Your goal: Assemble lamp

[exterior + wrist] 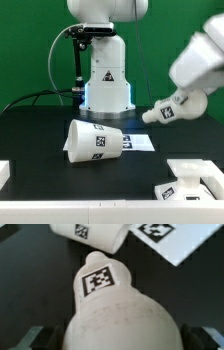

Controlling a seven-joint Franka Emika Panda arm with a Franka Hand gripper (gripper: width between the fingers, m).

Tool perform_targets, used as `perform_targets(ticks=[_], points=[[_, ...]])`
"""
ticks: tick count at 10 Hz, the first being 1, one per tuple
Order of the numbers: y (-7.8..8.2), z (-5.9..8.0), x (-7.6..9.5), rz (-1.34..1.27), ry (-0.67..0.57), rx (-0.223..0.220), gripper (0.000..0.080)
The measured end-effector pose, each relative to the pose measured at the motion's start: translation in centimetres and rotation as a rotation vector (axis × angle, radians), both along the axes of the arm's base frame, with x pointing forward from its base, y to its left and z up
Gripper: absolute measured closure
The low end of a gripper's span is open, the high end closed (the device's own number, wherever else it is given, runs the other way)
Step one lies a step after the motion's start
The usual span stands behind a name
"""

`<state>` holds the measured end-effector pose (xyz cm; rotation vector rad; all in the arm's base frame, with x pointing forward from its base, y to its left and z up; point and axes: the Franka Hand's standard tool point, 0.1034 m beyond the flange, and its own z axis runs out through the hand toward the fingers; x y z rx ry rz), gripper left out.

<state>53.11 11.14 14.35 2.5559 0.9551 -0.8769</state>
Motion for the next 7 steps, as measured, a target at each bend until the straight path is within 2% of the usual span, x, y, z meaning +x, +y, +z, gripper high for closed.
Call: perform_targets(ticks=[1,2,3,4,7], points=[[-1.1,1.7,1.0,-0.103,-0.032,0.052,0.0233],[-1.7,2.8,1.2,-0.156,-0.044,0.083,0.0233],[-1.8,4.2,1.8,-0.222,-0.086,0.121,0.0232],[-2.1,4.9,2.6,-0.214,-0.17,0.156,0.0232],[-2.3,4.7,3.1,-0.191,-0.323,0.234,0.0232]])
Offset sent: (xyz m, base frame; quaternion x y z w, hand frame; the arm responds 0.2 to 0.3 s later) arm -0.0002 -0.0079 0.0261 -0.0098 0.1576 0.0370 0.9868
